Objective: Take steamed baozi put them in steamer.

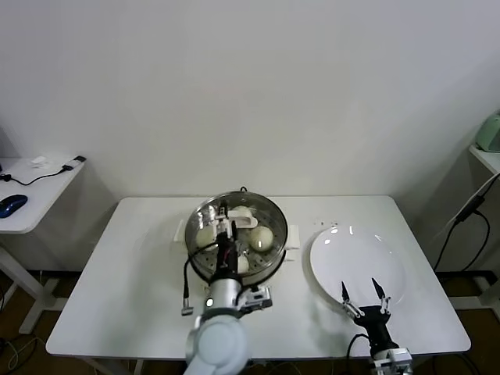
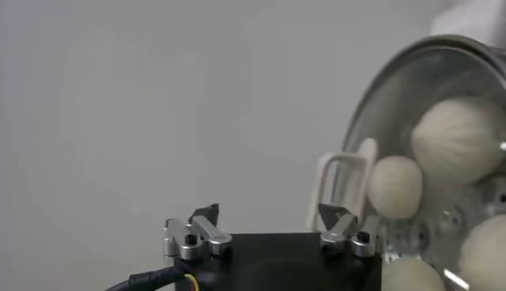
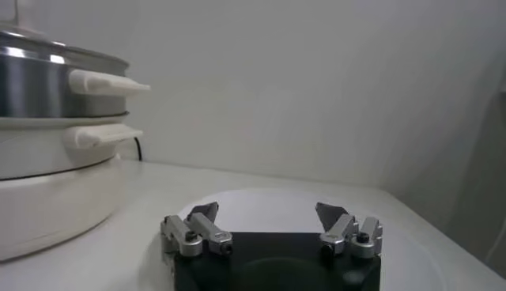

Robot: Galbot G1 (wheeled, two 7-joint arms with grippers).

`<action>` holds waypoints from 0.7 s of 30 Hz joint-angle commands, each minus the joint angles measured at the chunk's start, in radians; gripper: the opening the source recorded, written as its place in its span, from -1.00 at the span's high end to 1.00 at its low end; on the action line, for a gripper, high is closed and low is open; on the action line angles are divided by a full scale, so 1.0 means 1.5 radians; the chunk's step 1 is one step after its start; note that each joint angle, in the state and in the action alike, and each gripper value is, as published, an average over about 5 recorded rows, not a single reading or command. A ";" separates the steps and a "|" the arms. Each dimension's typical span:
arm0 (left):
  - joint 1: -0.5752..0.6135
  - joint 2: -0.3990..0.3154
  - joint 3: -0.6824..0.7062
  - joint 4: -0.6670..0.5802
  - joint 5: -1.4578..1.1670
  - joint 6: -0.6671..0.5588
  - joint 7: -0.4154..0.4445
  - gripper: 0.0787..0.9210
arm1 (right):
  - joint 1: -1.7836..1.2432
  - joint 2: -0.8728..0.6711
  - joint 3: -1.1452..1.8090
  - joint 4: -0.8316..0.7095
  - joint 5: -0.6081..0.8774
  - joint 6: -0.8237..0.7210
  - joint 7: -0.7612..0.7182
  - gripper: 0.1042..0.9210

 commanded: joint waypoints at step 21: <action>0.243 0.144 -0.549 0.110 -1.233 -0.494 -0.168 -0.77 | 0.013 -0.009 0.002 -0.005 0.119 0.024 -0.007 -0.76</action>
